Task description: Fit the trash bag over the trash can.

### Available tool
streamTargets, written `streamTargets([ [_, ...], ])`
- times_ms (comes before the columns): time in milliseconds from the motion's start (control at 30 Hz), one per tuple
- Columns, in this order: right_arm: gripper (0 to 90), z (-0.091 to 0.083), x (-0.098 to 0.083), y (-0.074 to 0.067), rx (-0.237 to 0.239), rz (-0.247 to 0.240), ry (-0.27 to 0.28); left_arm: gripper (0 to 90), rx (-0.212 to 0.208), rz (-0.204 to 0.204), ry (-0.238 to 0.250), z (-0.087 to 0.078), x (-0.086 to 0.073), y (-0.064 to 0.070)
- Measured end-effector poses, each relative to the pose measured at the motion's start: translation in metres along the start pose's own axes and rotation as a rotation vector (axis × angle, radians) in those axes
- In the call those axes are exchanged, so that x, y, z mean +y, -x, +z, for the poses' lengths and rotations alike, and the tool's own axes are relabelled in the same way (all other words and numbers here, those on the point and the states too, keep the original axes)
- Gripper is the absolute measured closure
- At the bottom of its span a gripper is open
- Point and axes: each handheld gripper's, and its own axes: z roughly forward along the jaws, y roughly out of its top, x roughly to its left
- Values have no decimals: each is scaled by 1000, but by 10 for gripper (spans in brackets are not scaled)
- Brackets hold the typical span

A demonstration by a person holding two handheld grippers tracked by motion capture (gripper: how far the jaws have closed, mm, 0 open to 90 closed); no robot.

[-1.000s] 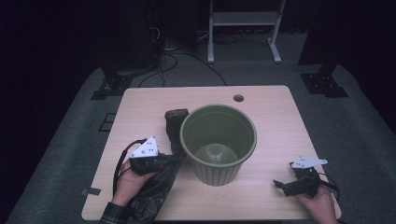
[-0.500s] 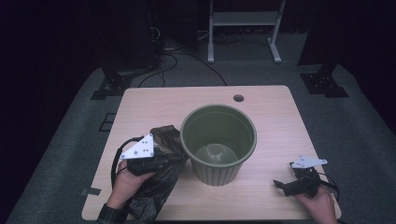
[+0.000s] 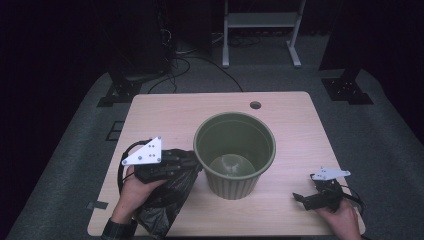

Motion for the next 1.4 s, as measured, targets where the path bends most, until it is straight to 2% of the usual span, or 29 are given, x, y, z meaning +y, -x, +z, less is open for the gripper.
streamTargets([
  [200, 0, 0, 0, 0, 0, 0, 0, 877, -22, 6, 64, -5, 11, -4],
  [433, 0, 0, 0, 0, 0, 0, 0, 877, -55, 3, 124, 2, 25, -15],
  [567, 0, 0, 0, 0, 0, 0, 0, 877, -73, 20, 132, 6, 40, -20],
  [800, 0, 0, 0, 0, 0, 0, 0, 877, -125, 25, 157, 16, 63, -33],
  [1033, 0, 0, 0, 0, 0, 0, 0, 877, -170, 51, 175, 31, 90, -37],
  [1233, 0, 0, 0, 0, 0, 0, 0, 877, -201, 62, 203, 44, 111, -43],
  [1400, 0, 0, 0, 0, 1, 0, 0, 877, -206, 71, 209, 55, 125, -47],
])
